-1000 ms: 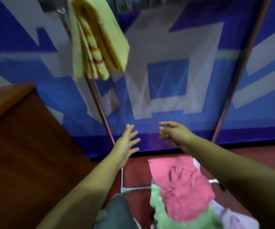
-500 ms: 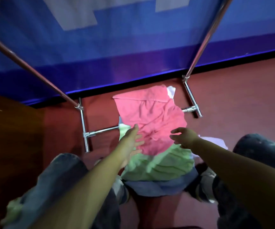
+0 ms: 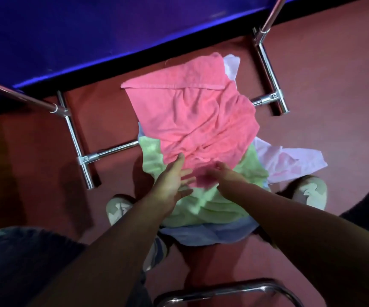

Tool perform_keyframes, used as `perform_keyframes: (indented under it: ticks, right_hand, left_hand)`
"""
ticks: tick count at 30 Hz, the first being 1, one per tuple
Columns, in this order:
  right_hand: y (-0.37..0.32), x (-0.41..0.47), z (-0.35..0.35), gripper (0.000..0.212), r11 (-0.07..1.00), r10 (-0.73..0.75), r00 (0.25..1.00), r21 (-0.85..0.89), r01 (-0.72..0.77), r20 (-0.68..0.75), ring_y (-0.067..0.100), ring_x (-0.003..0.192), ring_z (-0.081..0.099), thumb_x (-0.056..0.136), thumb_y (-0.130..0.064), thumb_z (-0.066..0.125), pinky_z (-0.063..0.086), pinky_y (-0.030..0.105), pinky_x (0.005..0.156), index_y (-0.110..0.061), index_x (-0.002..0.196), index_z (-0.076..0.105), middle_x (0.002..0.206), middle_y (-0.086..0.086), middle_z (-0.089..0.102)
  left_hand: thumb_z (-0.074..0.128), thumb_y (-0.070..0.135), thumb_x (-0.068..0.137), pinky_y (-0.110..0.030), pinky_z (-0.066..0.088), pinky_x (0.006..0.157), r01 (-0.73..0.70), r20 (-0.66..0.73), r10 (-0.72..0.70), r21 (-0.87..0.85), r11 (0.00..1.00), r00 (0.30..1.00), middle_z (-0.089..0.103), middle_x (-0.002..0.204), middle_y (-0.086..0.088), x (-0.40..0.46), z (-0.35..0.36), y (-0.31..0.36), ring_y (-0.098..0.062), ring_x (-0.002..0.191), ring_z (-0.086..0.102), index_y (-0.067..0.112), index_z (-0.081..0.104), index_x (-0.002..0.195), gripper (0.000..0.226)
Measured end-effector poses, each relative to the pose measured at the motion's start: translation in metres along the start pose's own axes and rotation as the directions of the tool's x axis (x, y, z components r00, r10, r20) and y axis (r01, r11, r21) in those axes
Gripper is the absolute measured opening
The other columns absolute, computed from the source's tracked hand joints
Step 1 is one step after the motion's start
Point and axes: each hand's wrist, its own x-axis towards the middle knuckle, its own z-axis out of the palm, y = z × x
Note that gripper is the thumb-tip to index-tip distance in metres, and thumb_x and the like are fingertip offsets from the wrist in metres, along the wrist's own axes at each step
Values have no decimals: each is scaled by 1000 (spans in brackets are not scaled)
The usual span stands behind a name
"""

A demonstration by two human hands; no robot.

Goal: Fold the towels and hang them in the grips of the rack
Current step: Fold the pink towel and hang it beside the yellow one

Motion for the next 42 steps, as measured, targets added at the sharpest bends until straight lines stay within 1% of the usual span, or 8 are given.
perform_keyframes:
  ticks: [3, 5, 13, 19, 27, 33, 36, 42]
  right_hand:
    - [11, 7, 4, 38, 999, 2, 999, -50, -4, -47, 32, 121, 48, 100, -24, 32, 38, 28, 93, -14, 136, 41, 136, 13, 46]
    - [14, 7, 2, 37, 988, -22, 996, -156, 8, -89, 33, 117, 51, 99, -22, 30, 40, 36, 92, -12, 133, 41, 129, 14, 48]
    - [-1, -13, -31, 39, 975, -170, 962, -176, 133, -215, 27, 105, 57, 98, -26, 36, 43, 33, 84, -33, 136, 45, 114, 7, 57]
    - [-32, -63, -78, 23, 955, -297, 898, -80, 287, -323, 30, 99, 62, 91, -12, 46, 43, 34, 81, -8, 103, 65, 106, 14, 66]
    - [-101, -194, -158, 14, 855, -330, 787, 188, 483, -521, 20, 72, 55, 83, -21, 68, 40, 29, 66, -10, 88, 62, 78, 3, 59]
    - [-147, -303, -213, 27, 802, -424, 634, 57, 594, -647, 12, 65, 48, 71, -27, 78, 37, 18, 57, -22, 76, 52, 67, -10, 52]
    - [-169, -353, -233, 25, 752, -439, 556, 51, 658, -706, 8, 56, 49, 71, -27, 77, 44, 25, 56, -21, 75, 53, 65, -7, 55]
    - [-210, -445, -263, 28, 639, -544, 395, -61, 767, -740, 11, 65, 50, 69, -14, 78, 46, 28, 64, -18, 78, 52, 68, -5, 56]
  left_hand:
    - [35, 52, 95, -32, 49, 78, 25, 13, -24, -16, 1000, 1000, 59, 118, -2, 6, -3, -5, -16, 96, 61, 28, 43, 118, 34]
    - [36, 51, 95, -31, 49, 74, 32, 16, -32, -34, 999, 999, 59, 119, -3, 6, -4, -6, -15, 95, 61, 27, 44, 121, 36]
    - [48, 35, 95, -27, 47, 72, -50, 8, 50, 30, 998, 999, 62, 115, 1, -13, 0, -2, -11, 98, 62, 26, 52, 110, 18]
    - [57, 12, 91, -22, 45, 74, -314, -88, 338, 216, 925, 937, 61, 104, 0, -56, 9, 10, -9, 82, 56, 17, 54, 120, 30]
    - [60, -12, 78, 0, 41, 60, -648, -48, 687, 293, 703, 725, 54, 115, 2, -172, 17, 48, -9, 92, 53, 19, 48, 127, 59]
    - [68, -1, 78, -7, 45, 65, -851, 66, 875, 278, 446, 480, 68, 82, 12, -285, 21, 79, 3, 72, 62, 23, 61, 92, 29]
    - [70, 6, 79, -12, 44, 76, -864, 45, 925, 376, 334, 377, 68, 99, -2, -328, 16, 94, -14, 94, 62, 25, 64, 90, 23]
    - [71, 12, 80, -6, 40, 71, -881, 62, 977, 447, 157, 205, 66, 97, -3, -403, 4, 121, -7, 89, 57, 28, 63, 83, 18]
